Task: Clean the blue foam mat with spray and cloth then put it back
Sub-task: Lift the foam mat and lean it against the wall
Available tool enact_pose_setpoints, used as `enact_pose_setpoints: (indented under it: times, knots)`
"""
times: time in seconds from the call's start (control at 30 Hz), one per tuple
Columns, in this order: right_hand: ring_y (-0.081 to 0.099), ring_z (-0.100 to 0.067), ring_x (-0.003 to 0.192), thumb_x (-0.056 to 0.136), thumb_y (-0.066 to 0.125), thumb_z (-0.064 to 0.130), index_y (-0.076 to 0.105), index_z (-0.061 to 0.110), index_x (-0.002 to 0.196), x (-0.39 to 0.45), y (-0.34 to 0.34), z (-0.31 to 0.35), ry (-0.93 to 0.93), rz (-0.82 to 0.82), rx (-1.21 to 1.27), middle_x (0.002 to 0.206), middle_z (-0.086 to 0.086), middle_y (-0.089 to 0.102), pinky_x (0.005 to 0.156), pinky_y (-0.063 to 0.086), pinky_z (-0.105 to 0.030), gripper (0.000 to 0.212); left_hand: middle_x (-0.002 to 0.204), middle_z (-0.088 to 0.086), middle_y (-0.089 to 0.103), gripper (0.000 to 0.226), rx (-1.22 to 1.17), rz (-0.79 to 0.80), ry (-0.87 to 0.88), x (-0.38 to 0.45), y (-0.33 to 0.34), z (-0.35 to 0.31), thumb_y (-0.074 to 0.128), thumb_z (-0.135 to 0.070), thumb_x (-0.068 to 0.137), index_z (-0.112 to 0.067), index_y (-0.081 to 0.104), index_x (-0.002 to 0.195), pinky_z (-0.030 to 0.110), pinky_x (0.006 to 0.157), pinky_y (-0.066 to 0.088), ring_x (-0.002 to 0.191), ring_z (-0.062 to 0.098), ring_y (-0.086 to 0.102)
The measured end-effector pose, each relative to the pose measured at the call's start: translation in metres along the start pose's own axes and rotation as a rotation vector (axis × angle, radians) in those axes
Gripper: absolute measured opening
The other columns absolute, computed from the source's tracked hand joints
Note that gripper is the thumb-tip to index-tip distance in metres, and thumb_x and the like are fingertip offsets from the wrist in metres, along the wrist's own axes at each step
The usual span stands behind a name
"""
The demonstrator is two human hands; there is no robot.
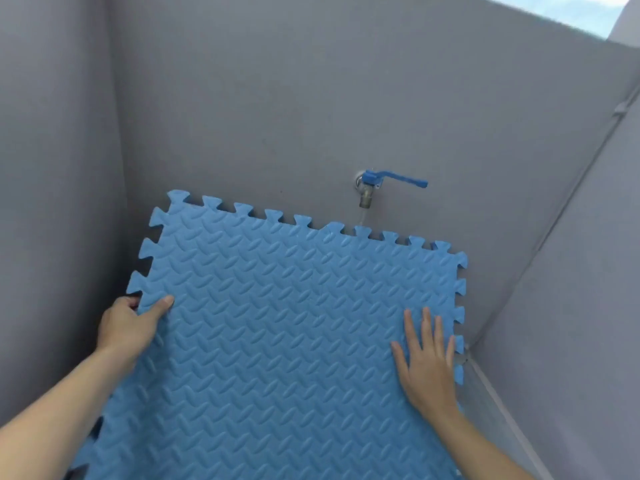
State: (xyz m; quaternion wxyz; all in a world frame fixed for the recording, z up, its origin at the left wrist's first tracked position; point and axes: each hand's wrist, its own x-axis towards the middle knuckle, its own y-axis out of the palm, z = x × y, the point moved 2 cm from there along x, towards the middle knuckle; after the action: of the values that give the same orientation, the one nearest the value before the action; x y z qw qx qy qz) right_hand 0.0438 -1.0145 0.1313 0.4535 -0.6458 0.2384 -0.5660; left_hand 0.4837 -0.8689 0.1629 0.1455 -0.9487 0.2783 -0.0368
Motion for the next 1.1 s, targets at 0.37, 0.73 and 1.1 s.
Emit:
enact_pose_setpoints:
  times: [0.37, 0.73, 1.1]
  knots:
    - [0.023, -0.024, 0.147, 0.096, 0.043, 0.052, 0.036, 0.036, 0.147, -0.124, 0.061, 0.151, -1.334, 0.189, -0.143, 0.160, -0.001, 0.025, 0.116, 0.012, -0.061, 0.054, 0.126, 0.008, 0.054, 0.059, 0.025, -0.005, 0.121, -0.009, 0.026, -0.022, 0.070, -0.048, 0.079, -0.008, 0.054, 0.120, 0.033, 0.085, 0.044, 0.109, 0.024, 0.055]
    - [0.011, -0.040, 0.148, 0.090, 0.045, 0.057, 0.032, 0.030, 0.150, -0.099, 0.044, 0.208, -0.957, 0.046, -0.010, 0.161, -0.010, 0.019, 0.101, 0.015, -0.079, 0.068, 0.142, 0.014, 0.032, 0.121, 0.346, 0.200, 0.155, -0.024, 0.026, -0.020, 0.087, -0.059, 0.049, -0.001, 0.030, 0.139, 0.046, 0.110, 0.033, 0.135, 0.030, 0.030]
    - [0.006, -0.025, 0.150, 0.095, 0.025, 0.061, 0.010, 0.040, 0.154, -0.077, 0.013, -0.034, -0.194, 0.210, -0.130, 0.164, -0.004, 0.005, 0.112, 0.017, -0.067, 0.064, 0.137, 0.019, 0.032, 0.111, 0.530, 0.074, 0.245, -0.025, 0.039, -0.018, 0.079, -0.062, 0.059, 0.002, 0.032, 0.137, 0.054, 0.099, 0.035, 0.128, 0.037, 0.033]
